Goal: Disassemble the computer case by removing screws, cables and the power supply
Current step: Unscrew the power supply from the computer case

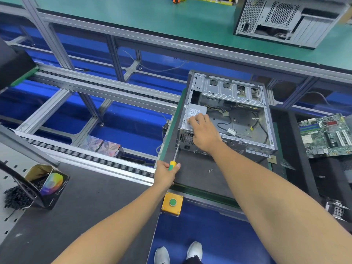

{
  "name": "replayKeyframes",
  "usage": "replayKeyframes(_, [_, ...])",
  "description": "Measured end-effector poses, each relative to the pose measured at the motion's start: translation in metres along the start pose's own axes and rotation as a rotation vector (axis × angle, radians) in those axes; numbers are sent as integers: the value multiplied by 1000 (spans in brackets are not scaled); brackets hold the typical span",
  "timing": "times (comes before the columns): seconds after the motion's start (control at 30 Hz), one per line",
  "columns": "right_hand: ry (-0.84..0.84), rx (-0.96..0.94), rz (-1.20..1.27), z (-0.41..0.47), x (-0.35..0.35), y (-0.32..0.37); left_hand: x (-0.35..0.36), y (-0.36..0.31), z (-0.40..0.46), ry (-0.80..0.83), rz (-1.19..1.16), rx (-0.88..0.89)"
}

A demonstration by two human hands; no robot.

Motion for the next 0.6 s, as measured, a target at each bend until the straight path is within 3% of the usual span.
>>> replayKeyframes(0.4, [-1, -6, 0, 0, 1, 0, 9, 7, 5, 56, 36, -37])
replayKeyframes(0.6, [-6, -10, -3, 0, 2, 0, 0, -2, 2, 23, -6, 40])
Point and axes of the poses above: each hand's wrist, its own z-axis towards the middle knuckle, its own x-axis out of the palm, y = z × x, the point moved 9 cm from there along z, towards the middle knuckle, and after that the axes turned 4 degrees about -y, right-handed, at the moved point
